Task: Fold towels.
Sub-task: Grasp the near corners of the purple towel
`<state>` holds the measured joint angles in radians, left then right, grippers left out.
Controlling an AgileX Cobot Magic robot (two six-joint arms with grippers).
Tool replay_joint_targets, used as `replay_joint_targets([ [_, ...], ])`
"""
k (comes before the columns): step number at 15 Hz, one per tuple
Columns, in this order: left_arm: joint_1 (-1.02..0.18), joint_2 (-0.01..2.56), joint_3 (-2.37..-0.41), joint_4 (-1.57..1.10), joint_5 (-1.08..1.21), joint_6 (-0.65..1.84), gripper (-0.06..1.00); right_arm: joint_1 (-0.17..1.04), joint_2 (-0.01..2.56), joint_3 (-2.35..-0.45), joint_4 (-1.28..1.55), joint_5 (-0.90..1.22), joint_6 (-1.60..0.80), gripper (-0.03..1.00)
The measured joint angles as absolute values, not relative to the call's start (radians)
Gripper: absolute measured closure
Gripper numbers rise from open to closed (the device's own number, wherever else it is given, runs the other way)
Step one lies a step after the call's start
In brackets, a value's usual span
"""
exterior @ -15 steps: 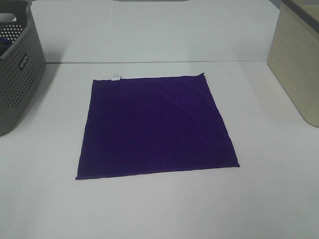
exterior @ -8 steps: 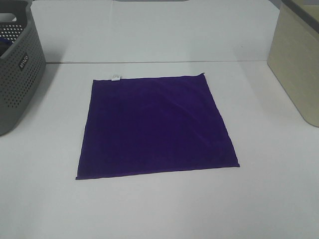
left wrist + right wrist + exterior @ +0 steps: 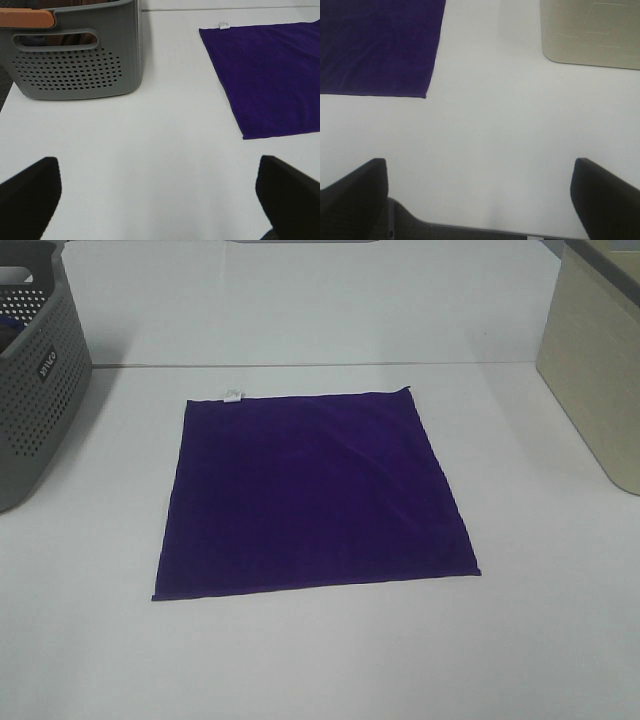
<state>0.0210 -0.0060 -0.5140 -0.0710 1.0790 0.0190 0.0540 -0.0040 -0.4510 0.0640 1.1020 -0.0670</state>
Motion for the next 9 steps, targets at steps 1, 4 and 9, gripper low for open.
replay_joint_targets([
  [1,0.021,-0.006,-0.514,-0.071,1.079,0.019,-0.04,0.054,-0.004,-0.451,0.064,1.102,-0.067,0.01],
  [4,0.021,-0.006,-0.514,-0.071,1.079,0.019,-0.04,0.054,-0.004,-0.451,0.064,1.102,-0.067,0.01],
  [9,0.021,-0.006,-0.514,-0.071,1.079,0.019,-0.04,0.054,-0.004,-0.451,0.065,1.102,-0.067,0.01],
])
